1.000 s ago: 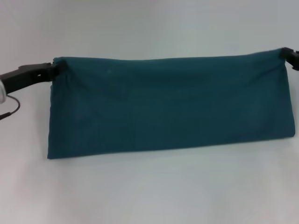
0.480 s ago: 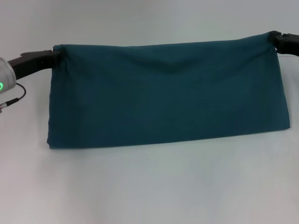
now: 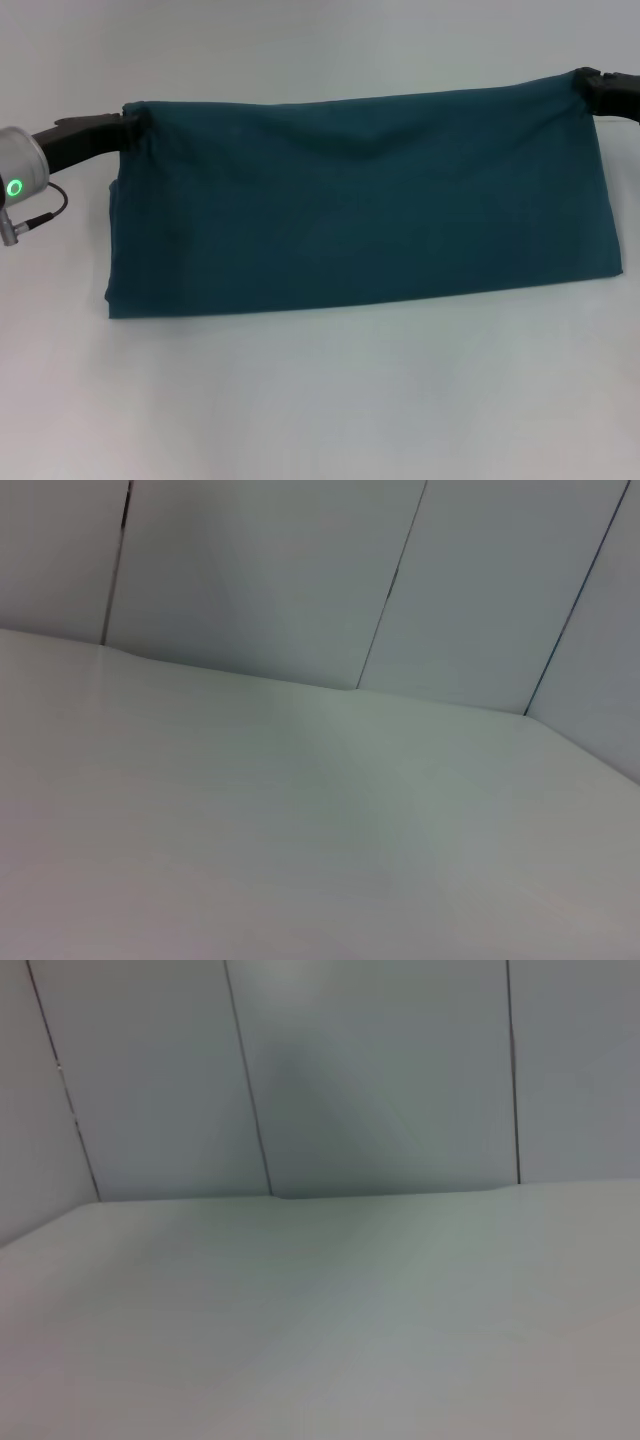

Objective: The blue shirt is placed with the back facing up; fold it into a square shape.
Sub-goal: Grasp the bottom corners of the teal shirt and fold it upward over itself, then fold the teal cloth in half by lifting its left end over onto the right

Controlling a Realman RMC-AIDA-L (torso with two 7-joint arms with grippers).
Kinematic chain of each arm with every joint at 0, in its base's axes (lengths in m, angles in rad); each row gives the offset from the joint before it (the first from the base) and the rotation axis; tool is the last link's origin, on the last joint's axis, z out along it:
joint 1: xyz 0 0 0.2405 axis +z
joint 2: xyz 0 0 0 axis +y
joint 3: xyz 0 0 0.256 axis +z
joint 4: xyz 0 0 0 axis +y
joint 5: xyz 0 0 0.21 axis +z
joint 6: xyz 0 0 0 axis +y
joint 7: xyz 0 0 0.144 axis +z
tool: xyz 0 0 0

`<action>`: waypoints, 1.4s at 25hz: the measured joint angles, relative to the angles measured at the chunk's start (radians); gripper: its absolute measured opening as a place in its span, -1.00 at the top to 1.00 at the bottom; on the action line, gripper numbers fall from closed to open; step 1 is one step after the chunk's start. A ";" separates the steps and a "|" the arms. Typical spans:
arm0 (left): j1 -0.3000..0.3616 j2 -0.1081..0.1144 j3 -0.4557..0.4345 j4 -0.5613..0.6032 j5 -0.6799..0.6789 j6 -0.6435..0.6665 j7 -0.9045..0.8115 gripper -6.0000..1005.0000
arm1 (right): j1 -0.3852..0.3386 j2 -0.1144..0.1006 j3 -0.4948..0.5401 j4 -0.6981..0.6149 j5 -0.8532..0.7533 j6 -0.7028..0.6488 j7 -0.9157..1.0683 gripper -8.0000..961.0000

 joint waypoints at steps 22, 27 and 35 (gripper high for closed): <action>-0.031 -0.016 -0.002 -0.046 -0.044 -0.227 -0.005 0.27 | 0.034 -0.001 -0.068 0.027 0.066 0.155 -0.049 0.02; -0.015 -0.017 -0.002 -0.034 -0.065 -0.212 -0.006 -0.08 | 0.028 -0.009 -0.072 0.027 0.067 0.123 -0.028 -0.18; 0.047 -0.020 -0.002 0.032 -0.067 0.089 -0.020 -0.44 | -0.034 -0.033 -0.079 0.017 0.059 -0.061 0.073 -0.36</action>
